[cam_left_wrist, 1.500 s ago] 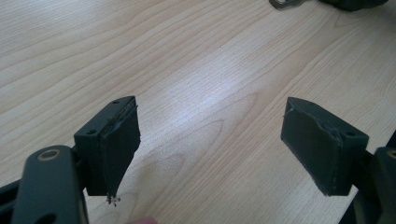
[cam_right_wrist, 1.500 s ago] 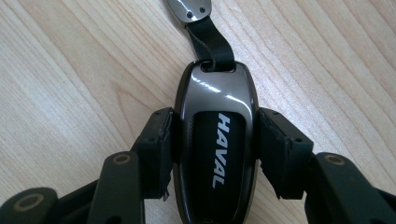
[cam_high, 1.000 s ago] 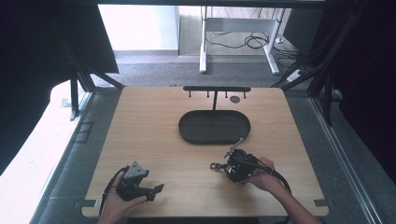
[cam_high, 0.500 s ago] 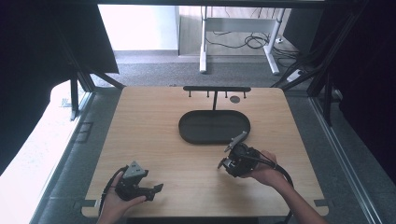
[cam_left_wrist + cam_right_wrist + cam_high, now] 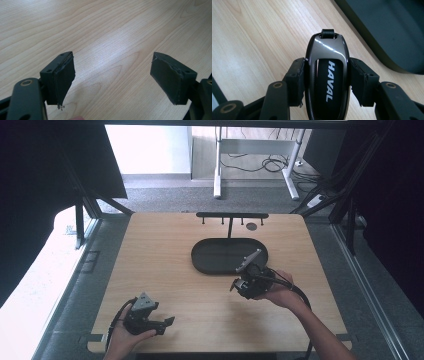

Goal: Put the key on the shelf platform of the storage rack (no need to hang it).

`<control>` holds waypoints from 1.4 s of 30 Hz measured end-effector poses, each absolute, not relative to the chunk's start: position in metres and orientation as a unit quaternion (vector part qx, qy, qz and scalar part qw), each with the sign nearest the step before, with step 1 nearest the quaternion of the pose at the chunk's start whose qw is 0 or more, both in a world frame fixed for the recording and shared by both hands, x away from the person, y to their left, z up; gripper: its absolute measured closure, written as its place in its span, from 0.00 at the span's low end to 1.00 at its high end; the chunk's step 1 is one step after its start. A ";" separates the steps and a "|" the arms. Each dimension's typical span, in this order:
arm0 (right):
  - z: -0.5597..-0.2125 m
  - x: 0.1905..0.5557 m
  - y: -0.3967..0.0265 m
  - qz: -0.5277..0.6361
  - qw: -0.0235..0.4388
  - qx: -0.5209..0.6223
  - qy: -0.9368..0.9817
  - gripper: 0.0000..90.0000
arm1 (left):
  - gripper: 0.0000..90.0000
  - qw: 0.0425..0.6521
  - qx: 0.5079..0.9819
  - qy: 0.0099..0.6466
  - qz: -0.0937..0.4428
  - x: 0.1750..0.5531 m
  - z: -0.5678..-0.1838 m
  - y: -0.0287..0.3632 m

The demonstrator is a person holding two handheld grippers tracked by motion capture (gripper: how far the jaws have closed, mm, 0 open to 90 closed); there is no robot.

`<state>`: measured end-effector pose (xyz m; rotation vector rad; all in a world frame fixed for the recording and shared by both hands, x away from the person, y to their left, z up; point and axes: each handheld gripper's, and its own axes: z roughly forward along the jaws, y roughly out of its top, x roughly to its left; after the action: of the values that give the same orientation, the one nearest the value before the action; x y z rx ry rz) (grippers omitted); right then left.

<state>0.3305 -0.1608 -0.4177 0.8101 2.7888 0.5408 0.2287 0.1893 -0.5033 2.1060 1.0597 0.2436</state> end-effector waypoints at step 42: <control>-0.419 0.386 -0.148 0.200 0.085 0.290 0.932 0.55 | 0.23 0.374 0.820 0.422 0.095 0.230 -0.504 0.192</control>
<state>0.3863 -0.1481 -0.4192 0.8663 2.7791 0.5959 0.2298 0.1922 -0.5044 2.1011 1.0808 0.2421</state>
